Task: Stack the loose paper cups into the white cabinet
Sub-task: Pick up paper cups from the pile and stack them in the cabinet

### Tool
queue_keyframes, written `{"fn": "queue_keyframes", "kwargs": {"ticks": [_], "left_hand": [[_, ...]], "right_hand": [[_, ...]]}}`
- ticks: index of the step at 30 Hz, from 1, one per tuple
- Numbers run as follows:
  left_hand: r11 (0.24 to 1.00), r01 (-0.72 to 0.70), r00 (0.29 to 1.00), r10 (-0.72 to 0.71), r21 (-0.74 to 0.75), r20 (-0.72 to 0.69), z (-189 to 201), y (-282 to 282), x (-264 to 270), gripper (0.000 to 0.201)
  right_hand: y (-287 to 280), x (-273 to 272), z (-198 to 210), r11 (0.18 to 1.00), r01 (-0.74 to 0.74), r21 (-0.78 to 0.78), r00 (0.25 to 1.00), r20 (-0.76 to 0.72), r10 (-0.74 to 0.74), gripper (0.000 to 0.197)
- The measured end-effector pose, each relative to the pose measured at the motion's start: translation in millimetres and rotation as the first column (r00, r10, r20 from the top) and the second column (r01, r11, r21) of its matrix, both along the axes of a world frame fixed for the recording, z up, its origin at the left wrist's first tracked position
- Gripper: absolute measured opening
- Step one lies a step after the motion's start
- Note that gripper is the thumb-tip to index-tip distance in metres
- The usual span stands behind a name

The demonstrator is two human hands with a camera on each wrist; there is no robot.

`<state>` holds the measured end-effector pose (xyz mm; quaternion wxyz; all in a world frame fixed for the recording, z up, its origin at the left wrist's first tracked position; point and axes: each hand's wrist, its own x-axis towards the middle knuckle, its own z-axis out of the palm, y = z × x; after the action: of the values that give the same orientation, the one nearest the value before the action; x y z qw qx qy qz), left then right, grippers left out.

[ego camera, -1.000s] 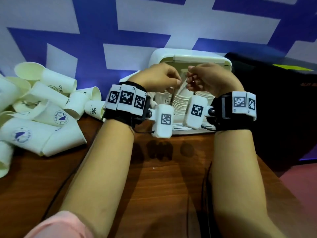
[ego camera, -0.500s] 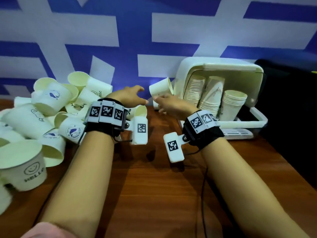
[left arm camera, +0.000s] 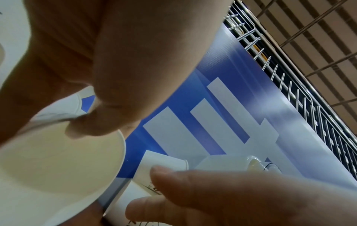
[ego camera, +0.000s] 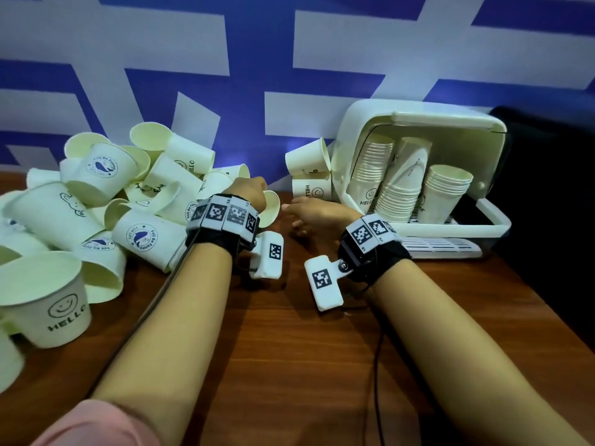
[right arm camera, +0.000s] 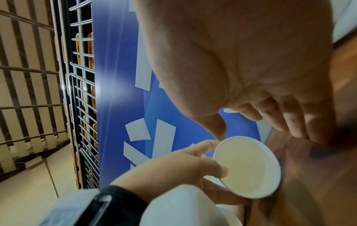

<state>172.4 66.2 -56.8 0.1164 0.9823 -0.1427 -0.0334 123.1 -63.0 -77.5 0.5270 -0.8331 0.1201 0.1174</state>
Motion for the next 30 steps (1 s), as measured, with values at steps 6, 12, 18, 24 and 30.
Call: {"fn": "queue_keyframes", "kwargs": {"ticks": [6,12,18,24,30], "left_hand": [[0.999,-0.048,0.996,0.049,-0.018,0.075,22,-3,-7,0.043],[0.966,0.086,0.994,-0.067,-0.246,0.085,61,-16,-38,0.045],[0.751,0.268,0.959,-0.268,-0.603,0.092,69,-46,-69,0.04],[0.462,0.273,0.936,-0.33,-0.844,0.122,72,-97,-87,0.013],[0.203,0.231,0.825,-0.56,-0.951,0.081,66,-158,-96,0.01]], "right_hand": [[-5,-10,17,0.992,-0.037,0.123,0.998,0.048,0.032,0.031],[-32,-41,72,0.995,-0.069,0.067,0.957,0.286,0.047,0.043],[-82,-87,110,0.986,-0.034,-0.163,0.931,0.353,0.09,0.034],[-128,-123,125,0.978,0.171,-0.119,0.871,0.482,-0.094,0.027],[-169,-148,124,0.939,0.336,-0.077,0.817,0.52,-0.25,0.02]]}}
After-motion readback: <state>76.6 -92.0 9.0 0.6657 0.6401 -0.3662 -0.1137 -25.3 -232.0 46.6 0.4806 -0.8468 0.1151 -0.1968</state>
